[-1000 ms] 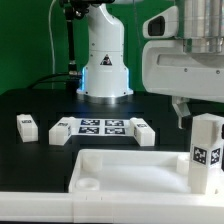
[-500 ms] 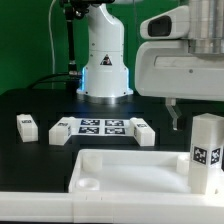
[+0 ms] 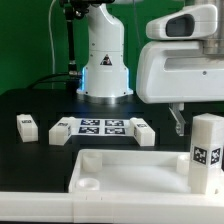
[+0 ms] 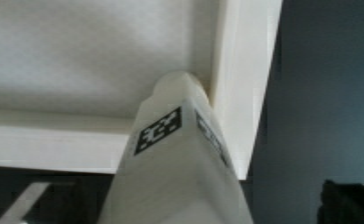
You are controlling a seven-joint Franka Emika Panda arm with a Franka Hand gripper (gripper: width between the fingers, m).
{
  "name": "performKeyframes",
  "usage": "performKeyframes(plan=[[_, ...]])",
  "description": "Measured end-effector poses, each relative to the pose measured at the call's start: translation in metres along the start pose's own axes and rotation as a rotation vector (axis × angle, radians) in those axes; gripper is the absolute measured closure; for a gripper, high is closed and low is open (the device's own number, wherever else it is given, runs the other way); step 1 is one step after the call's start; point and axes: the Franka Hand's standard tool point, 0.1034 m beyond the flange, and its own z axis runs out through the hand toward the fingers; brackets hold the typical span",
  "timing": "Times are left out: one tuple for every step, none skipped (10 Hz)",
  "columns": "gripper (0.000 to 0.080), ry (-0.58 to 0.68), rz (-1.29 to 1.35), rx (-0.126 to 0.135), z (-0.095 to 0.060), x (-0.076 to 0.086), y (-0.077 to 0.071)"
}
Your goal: Assemble desk
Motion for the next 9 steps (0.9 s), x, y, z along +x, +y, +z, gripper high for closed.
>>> performKeyframes(plan=[[0.0151, 0.001, -0.057, -0.002, -0.0003, 0.0001, -0.0004], [0.0151, 0.001, -0.091, -0.002, -0.0008, 0.0003, -0.0007], [0.0151, 0.001, -0.208, -0.006, -0.0009, 0.0004, 0.0011], [0.0151, 0.000, -0.259, -0.006, -0.0009, 0.0004, 0.0024], [0.0162, 0.000, -0.318, -0.009, -0.0008, 0.0003, 0.0036], [0.0162, -0.001, -0.353, -0.008, -0.0005, 0.0002, 0.0039], [0.0340, -0.001, -0.342, -0.008, -0.0005, 0.0002, 0.0038], [0.0517, -0.001, -0.342, -0.008, -0.0004, 0.0002, 0.0039], [0.0511, -0.001, -0.341, -0.008, -0.0004, 0.0002, 0.0039]])
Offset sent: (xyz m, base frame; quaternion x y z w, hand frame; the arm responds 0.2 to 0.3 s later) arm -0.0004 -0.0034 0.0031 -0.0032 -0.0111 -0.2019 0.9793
